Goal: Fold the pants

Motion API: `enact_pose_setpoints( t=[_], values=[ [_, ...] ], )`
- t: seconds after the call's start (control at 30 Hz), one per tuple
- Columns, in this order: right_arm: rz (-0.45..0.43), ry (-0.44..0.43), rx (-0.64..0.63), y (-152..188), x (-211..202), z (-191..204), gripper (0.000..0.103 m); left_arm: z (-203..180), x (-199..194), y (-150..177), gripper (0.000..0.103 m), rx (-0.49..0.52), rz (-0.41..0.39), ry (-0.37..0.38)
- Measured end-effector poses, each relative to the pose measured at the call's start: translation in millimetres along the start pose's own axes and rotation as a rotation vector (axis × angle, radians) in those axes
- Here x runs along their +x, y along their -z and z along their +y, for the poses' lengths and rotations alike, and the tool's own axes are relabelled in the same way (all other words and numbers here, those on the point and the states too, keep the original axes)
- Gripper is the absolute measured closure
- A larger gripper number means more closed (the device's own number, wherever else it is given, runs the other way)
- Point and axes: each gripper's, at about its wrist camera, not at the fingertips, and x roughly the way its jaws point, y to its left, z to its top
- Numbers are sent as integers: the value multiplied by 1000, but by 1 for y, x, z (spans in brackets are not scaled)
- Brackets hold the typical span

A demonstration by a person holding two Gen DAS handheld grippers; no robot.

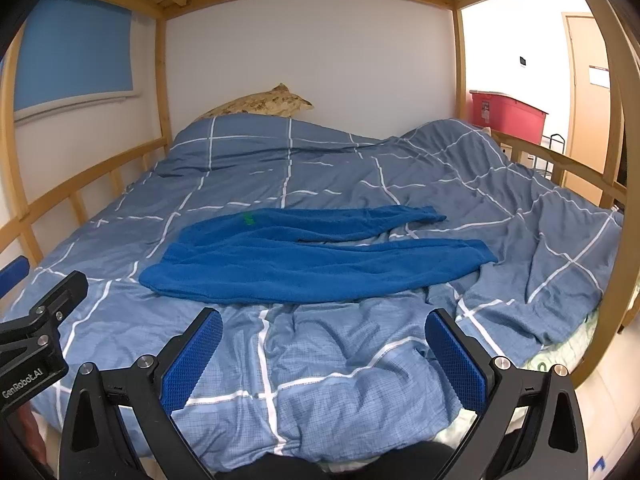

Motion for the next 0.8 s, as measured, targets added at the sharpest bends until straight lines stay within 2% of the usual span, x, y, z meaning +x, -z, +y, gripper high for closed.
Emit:
enact_pose_setpoints(
  t=[0.8],
  values=[
    [-6, -3, -10, -2, -1, 0, 0, 1, -1, -1, 0, -1, -3, -1]
  ],
)
